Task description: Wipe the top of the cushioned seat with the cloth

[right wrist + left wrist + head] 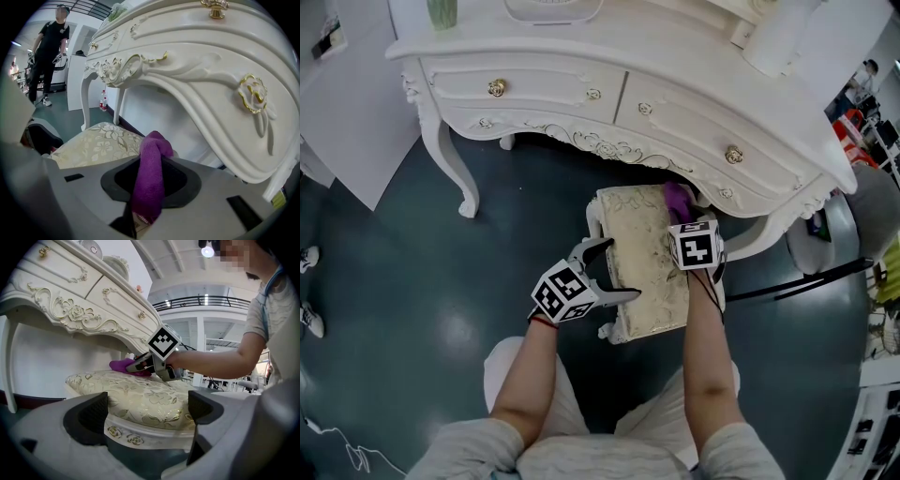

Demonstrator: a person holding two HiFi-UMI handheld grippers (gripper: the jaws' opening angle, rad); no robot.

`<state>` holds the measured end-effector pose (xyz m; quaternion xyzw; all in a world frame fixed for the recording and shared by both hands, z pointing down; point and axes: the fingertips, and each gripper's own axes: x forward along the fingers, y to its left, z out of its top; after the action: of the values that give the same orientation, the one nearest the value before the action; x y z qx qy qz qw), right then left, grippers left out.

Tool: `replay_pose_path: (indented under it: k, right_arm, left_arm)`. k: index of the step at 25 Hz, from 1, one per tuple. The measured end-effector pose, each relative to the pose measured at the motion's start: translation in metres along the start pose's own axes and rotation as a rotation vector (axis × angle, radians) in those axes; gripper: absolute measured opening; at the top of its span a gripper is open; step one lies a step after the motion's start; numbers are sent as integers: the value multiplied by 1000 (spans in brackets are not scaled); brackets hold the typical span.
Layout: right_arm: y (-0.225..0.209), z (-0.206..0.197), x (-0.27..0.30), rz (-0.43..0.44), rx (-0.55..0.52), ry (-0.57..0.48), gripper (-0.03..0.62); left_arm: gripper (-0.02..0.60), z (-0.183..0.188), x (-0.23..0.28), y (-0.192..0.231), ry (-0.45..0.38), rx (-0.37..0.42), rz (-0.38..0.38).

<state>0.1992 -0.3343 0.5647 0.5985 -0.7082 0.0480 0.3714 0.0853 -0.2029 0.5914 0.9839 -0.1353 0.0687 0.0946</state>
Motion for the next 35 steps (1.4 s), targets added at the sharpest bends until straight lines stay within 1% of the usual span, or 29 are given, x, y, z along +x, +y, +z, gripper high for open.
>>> replay_pose_path:
  k: [15,27,35]
  right_arm:
    - [40,19,-1,77,-8,-12,100]
    - [86,39,-4,176,-66,-40,100]
    - [111,50,-9,224,-94,-64,100]
  left_arm:
    - [529,0,0,0,2,1,-3]
    - [529,0,0,0,-3,-1,-16]
    - [529,0,0,0,0,2,-16]
